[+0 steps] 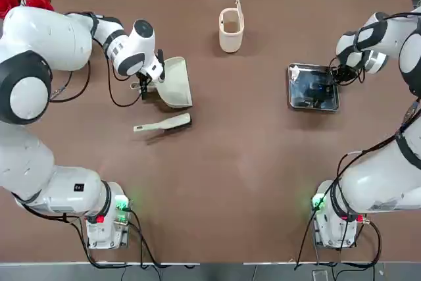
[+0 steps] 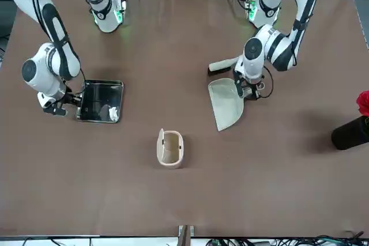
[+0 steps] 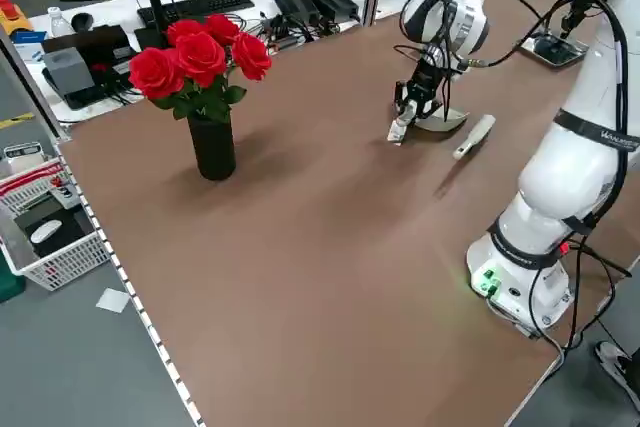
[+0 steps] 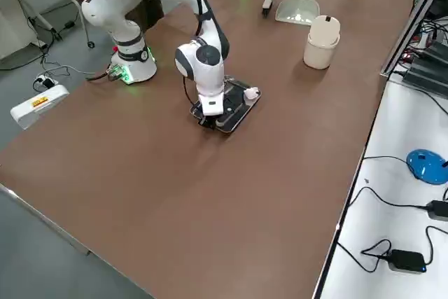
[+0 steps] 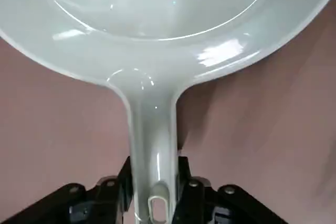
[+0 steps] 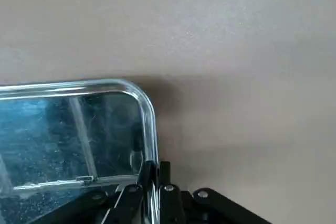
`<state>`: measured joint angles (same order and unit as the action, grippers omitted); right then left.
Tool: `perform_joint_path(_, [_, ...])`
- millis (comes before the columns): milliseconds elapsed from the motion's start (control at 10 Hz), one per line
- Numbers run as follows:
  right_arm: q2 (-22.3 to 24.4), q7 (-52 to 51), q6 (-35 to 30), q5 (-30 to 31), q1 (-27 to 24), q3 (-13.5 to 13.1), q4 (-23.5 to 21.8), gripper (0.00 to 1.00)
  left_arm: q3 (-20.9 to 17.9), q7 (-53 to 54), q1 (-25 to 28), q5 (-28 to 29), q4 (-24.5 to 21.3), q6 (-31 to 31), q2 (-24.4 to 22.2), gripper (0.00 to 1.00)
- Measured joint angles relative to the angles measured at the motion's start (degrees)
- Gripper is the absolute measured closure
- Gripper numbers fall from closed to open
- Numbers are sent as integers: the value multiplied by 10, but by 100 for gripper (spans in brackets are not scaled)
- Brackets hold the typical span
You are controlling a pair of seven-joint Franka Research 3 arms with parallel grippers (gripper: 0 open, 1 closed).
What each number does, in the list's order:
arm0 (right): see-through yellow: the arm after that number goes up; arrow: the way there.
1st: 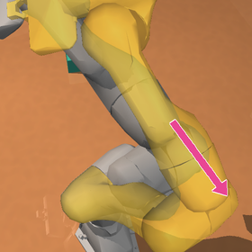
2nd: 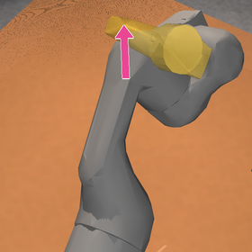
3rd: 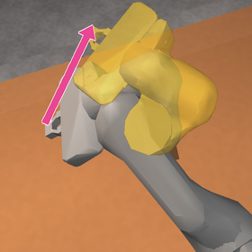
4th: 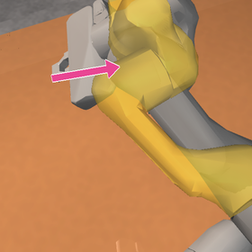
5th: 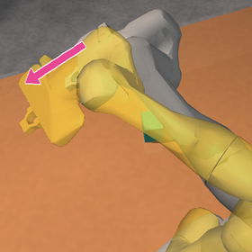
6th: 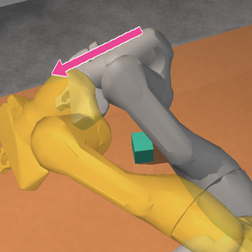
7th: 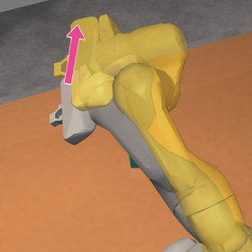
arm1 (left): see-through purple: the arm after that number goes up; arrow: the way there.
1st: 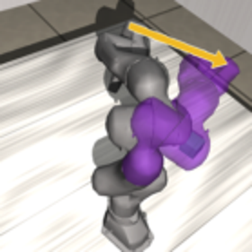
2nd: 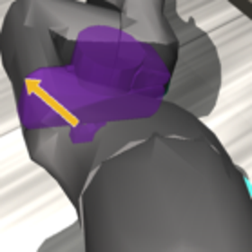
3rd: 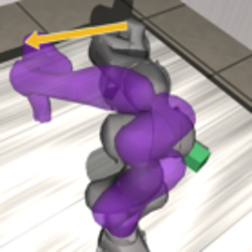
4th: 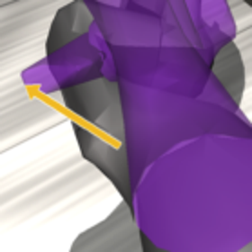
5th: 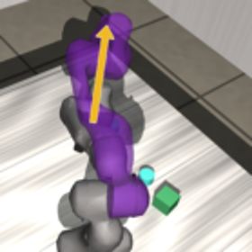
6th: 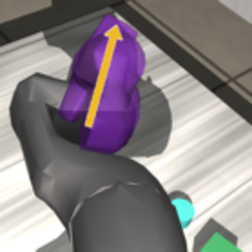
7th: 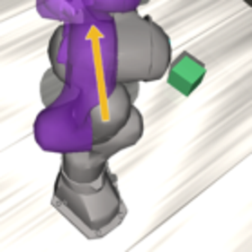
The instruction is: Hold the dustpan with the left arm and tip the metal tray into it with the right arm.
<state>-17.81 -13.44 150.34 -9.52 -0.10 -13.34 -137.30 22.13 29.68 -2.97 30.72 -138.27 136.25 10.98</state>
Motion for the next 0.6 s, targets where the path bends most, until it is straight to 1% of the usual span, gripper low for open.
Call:
perform_joint_path(200, [1,0,-27,-6,1,1,17,91,0,0,0,1,0,0,0,67])
perform_joint_path(400, [1,-1,-43,-15,4,1,26,92,1,0,0,17,0,0,0,67])
perform_joint_path(600, [2,-23,-98,-50,5,1,49,93,1,4,0,20,2,0,0,67])
